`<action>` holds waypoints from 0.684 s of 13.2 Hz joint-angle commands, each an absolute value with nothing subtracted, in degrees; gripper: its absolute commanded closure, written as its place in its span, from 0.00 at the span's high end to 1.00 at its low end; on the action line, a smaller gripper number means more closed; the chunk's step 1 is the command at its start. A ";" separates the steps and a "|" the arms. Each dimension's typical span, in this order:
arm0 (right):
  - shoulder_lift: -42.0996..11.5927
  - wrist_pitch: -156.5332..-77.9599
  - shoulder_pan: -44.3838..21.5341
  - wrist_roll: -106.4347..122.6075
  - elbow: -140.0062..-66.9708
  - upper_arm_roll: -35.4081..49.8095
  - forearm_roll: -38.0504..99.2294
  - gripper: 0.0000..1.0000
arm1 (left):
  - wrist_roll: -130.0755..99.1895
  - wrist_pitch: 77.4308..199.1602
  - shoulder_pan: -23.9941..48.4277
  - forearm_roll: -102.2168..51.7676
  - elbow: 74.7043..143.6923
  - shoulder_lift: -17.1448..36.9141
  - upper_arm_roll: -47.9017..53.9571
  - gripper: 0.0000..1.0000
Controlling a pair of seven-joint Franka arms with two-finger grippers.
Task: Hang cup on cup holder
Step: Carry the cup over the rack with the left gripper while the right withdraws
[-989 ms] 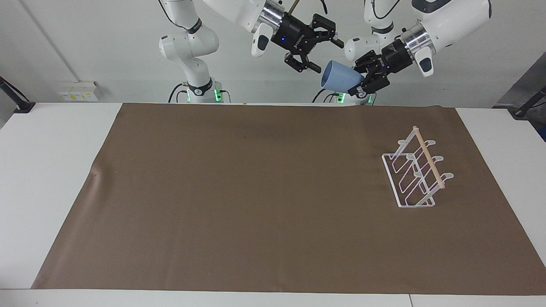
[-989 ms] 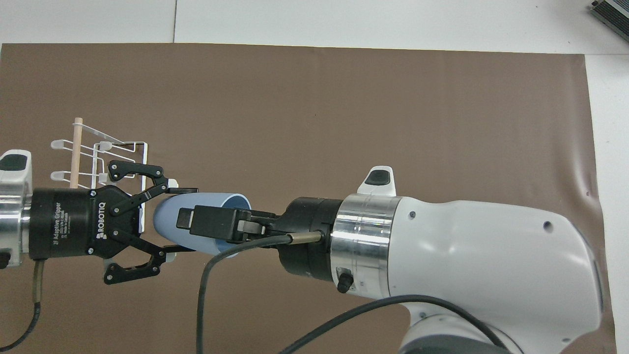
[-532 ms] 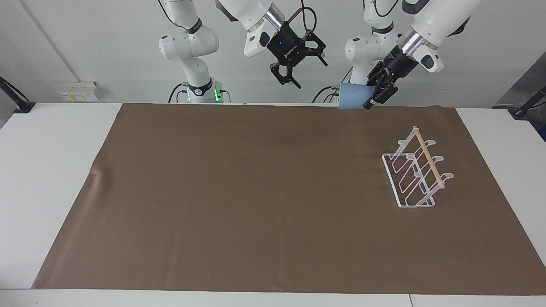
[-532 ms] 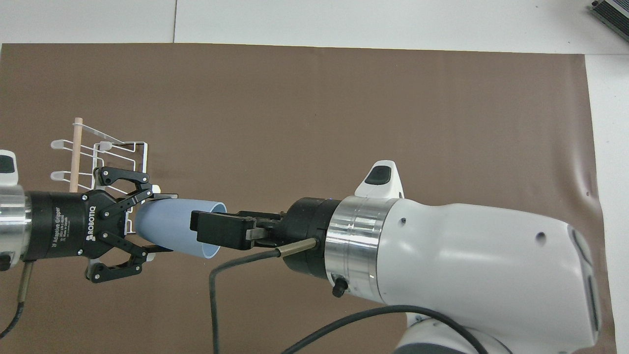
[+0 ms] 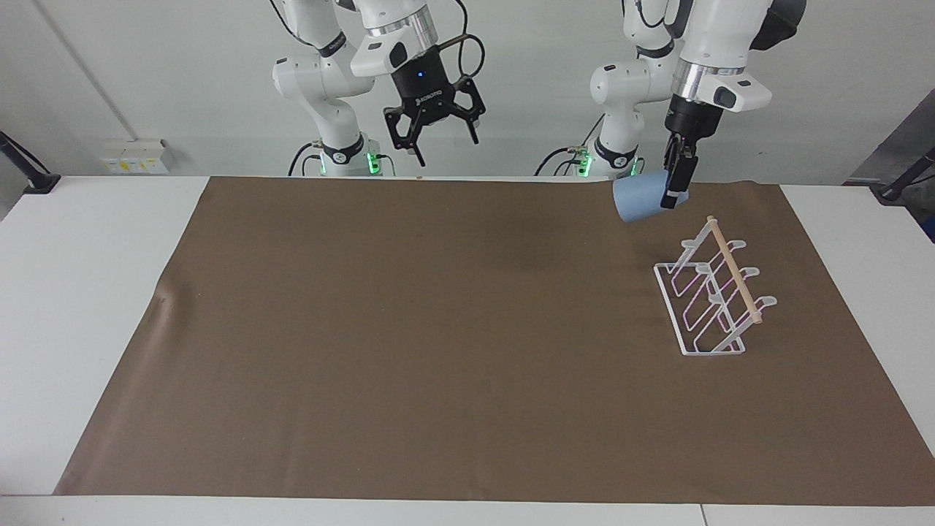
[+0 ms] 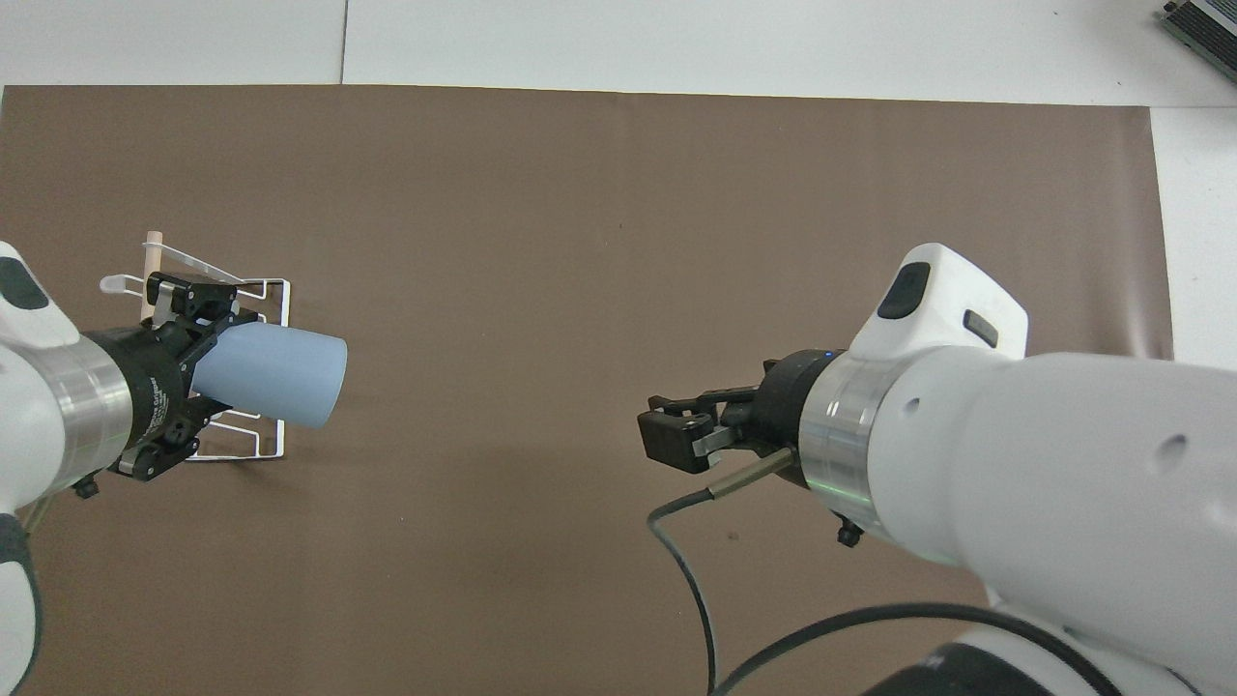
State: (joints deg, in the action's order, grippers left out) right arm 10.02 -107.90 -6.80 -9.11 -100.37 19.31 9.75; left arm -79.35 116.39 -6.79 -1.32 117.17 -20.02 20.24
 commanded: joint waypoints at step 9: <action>15.02 -92.81 10.27 -1.85 -104.23 17.93 4.04 1.00 | -67.33 131.65 -10.54 21.86 118.21 -14.07 19.95 0.00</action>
